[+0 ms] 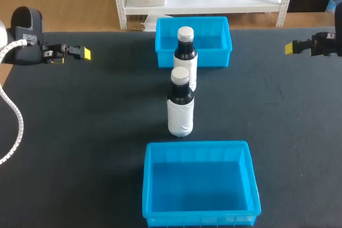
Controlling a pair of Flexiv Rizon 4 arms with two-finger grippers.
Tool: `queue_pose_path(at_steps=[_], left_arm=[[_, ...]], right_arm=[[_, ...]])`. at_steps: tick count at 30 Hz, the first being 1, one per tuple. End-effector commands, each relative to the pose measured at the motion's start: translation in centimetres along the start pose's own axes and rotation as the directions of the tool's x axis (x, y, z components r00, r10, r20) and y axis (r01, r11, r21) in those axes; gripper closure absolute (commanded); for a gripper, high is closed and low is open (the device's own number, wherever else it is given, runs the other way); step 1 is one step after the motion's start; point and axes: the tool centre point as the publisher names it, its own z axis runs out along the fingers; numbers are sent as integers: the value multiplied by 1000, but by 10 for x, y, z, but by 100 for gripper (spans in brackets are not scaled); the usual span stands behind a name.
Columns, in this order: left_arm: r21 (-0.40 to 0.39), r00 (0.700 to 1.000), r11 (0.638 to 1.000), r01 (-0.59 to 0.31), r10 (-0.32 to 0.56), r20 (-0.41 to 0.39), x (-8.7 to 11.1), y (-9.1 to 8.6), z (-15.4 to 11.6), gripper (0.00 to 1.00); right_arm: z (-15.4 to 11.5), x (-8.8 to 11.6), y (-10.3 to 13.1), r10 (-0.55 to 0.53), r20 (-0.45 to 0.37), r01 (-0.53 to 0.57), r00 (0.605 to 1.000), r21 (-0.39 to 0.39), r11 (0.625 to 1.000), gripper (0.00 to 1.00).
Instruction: Pick up the bottle, and place it in the far bin if it is heavy, or in the near bin if it is light.
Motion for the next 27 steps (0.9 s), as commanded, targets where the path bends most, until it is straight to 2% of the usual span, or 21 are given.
queue_pose_path(at_steps=[1,13,16,19,20,22,23,24,27], left_arm=[[0,1000,1000,0,0,0,0,0,0,0],[0,1000,1000,0,0,0,0,0,0,0],[0,1000,1000,0,0,0,0,0,0,0],[0,1000,1000,0,0,0,0,0,0,0],[0,1000,1000,0,0,0,0,0,0,0],[0,1000,1000,0,0,0,0,0,0,0],[0,1000,1000,0,0,0,0,0,0,0],[0,1000,1000,0,0,0,0,0,0,0],[0,1000,1000,0,0,0,0,0,0,0]], right_arm=[[-1,0,1,1,1,-1,1000,7,1000,0],[-1,0,1,1,1,-1,1000,7,1000,0],[-4,-9,-5,-185,-33,182,982,-82,980,0],[-7,-16,-8,-340,-51,320,939,-236,918,0],[-7,-19,-9,-398,-45,367,916,-298,881,0],[-10,-21,-6,-504,-29,443,863,-435,784,0],[-12,-20,-3,-557,-20,461,830,-538,706,0],[-13,-20,-2,-607,-31,469,794,-605,643,0],[-13,-20,-2,-607,-31,469,794,-605,643,0]])
